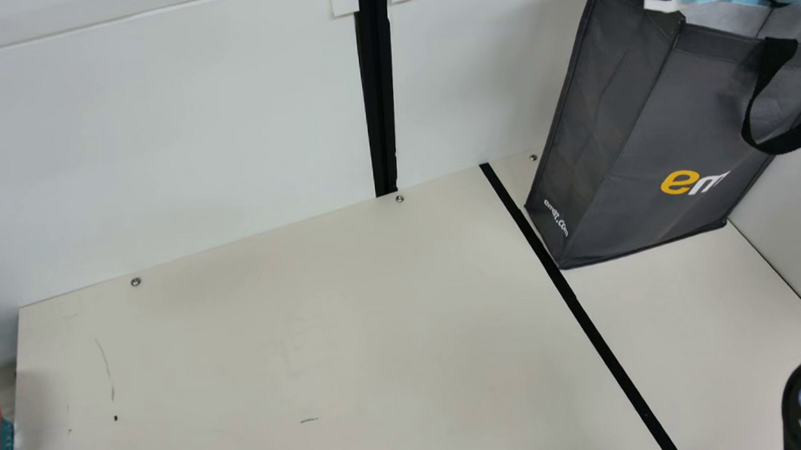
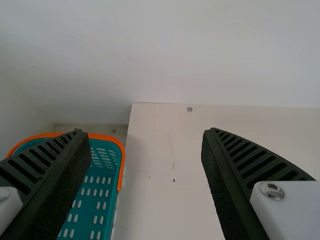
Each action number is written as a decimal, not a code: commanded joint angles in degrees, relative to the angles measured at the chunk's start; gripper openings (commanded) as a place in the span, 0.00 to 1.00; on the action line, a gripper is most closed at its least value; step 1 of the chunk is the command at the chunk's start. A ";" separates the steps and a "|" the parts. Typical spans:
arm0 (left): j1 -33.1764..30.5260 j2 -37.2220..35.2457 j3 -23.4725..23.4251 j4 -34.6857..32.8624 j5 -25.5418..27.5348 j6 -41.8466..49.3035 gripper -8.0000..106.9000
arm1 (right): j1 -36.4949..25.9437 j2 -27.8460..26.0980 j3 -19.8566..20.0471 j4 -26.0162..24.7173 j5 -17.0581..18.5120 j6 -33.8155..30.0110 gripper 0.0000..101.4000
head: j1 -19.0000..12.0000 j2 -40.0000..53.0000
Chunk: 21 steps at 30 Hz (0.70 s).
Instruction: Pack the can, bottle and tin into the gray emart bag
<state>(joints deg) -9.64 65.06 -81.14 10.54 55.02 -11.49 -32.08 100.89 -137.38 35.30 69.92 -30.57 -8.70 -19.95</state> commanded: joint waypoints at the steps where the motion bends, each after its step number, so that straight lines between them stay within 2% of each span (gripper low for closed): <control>1: 0.00 0.00 0.00 0.00 0.00 0.00 0.85 | 1.77 -0.37 0.45 -0.35 -0.02 0.34 0.90 | -1.30 -0.05; 15: 0.00 0.00 0.00 0.00 0.00 0.00 0.85 | 10.93 -3.84 5.01 -2.06 -0.02 2.61 0.90 | -1.30 -0.05; 21: 0.00 0.00 0.00 0.00 0.00 0.00 0.85 | 14.98 -6.75 10.31 -3.62 -1.61 2.91 0.90 | -1.30 -0.05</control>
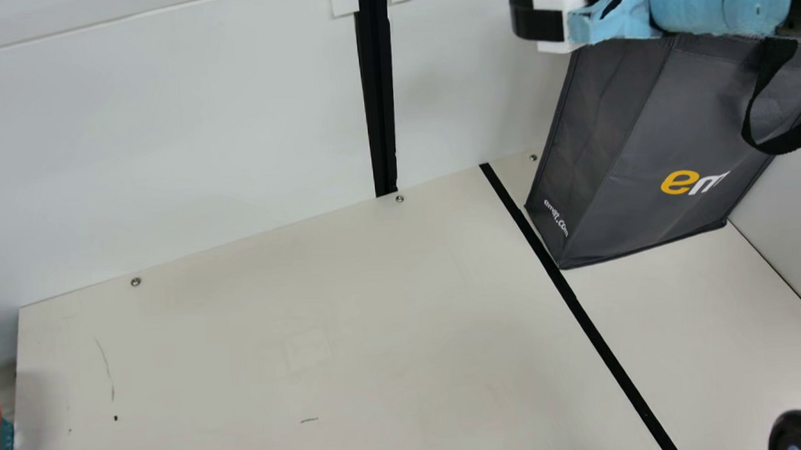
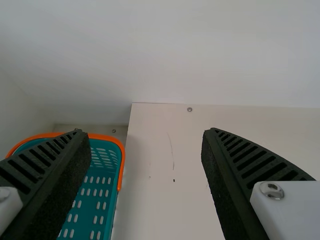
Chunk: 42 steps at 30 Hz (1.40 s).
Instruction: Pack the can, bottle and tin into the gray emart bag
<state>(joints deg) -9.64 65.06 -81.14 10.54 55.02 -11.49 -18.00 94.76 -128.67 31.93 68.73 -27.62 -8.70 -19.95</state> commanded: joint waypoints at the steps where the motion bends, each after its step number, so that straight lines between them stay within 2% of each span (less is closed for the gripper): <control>1: 0.00 0.00 0.00 0.00 0.00 0.00 0.85 | 1.53 -1.19 2.66 -0.53 -0.77 -0.05 0.90 | -1.30 -0.05; 13: 0.00 0.00 0.00 0.00 0.00 0.00 0.85 | 8.54 -9.24 17.87 -4.54 -6.13 -0.43 0.90 | -1.30 -0.05; 22: 0.00 0.00 0.00 0.00 0.00 0.00 0.85 | 11.66 -15.25 28.79 -5.42 -9.01 -1.60 0.90 | -1.30 -0.05; 30: 0.00 0.00 0.00 0.00 0.00 0.00 0.85 | 13.04 -19.71 35.81 -4.56 -8.99 -3.66 0.90 | -1.30 -0.05; 42: 0.00 0.00 0.00 0.00 0.00 0.00 0.85 | 13.73 -25.84 43.47 -2.54 -6.24 -7.45 0.90 | -1.30 -0.05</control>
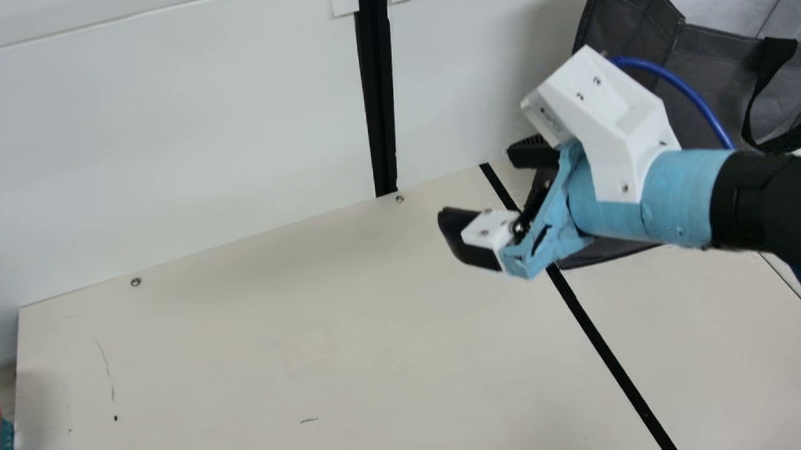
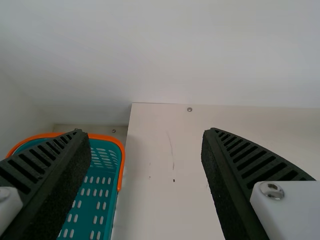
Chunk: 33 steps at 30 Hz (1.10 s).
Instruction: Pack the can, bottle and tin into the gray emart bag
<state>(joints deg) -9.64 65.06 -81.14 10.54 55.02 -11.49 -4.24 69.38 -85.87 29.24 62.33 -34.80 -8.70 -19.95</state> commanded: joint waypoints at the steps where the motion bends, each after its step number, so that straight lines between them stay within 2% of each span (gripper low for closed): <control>1: 0.00 0.00 0.00 0.00 0.00 0.00 0.85 | -0.04 -0.96 1.28 0.35 0.36 -0.56 0.90 | -1.30 -0.05; 6: 0.00 0.00 0.00 0.00 0.00 0.00 0.85 | -0.31 -3.22 4.00 1.36 1.20 -1.86 0.90 | -1.30 -0.05; 33: 0.00 0.00 0.00 0.00 0.00 0.00 0.85 | -0.24 -3.46 4.03 1.39 1.25 -1.81 0.90 | -1.30 -0.05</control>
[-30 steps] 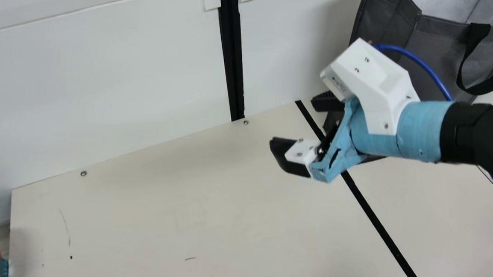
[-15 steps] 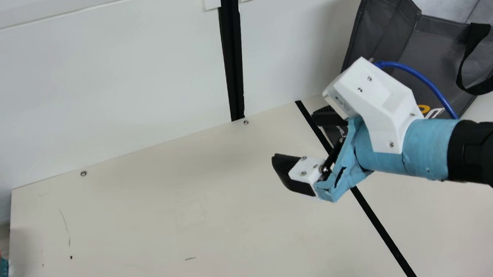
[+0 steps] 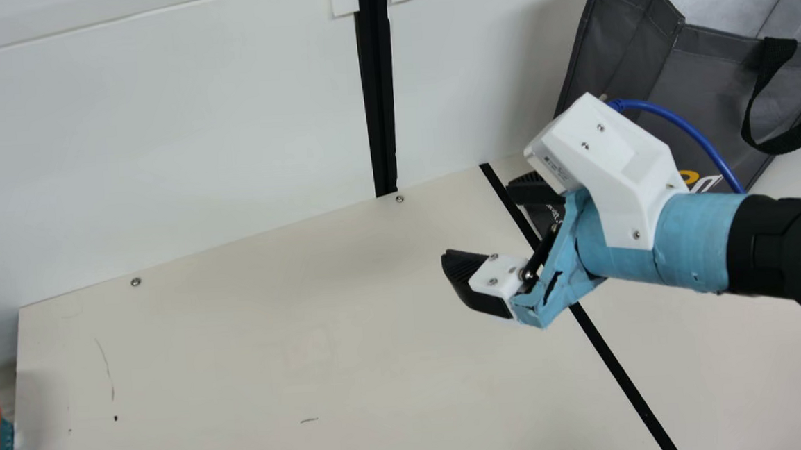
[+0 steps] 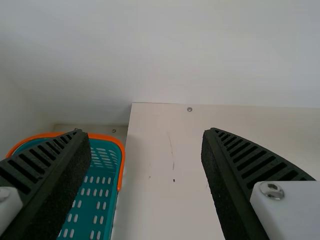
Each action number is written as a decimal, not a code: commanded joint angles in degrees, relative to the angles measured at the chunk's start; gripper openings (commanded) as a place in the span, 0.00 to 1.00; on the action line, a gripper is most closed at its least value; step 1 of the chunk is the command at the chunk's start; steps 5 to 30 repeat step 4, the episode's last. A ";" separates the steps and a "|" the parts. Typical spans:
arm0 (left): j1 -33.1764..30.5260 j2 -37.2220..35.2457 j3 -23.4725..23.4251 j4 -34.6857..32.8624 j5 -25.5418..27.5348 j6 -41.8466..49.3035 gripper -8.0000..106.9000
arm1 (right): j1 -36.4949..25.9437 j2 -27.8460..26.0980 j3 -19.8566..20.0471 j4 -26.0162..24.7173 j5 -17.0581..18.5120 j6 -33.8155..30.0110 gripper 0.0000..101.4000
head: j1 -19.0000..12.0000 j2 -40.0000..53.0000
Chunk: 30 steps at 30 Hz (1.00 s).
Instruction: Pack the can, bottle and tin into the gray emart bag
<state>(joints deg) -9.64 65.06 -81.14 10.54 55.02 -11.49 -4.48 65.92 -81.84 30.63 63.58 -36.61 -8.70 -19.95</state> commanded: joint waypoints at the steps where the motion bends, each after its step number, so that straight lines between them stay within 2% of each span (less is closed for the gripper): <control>1: 0.00 0.00 0.00 0.00 0.00 0.00 0.85 | 0.00 0.00 0.00 0.00 0.00 0.00 0.90 | -1.30 -0.05; 30: 0.00 0.00 0.00 0.00 0.00 0.00 0.85 | 0.00 0.00 0.00 0.00 0.00 0.00 0.90 | -1.30 -0.05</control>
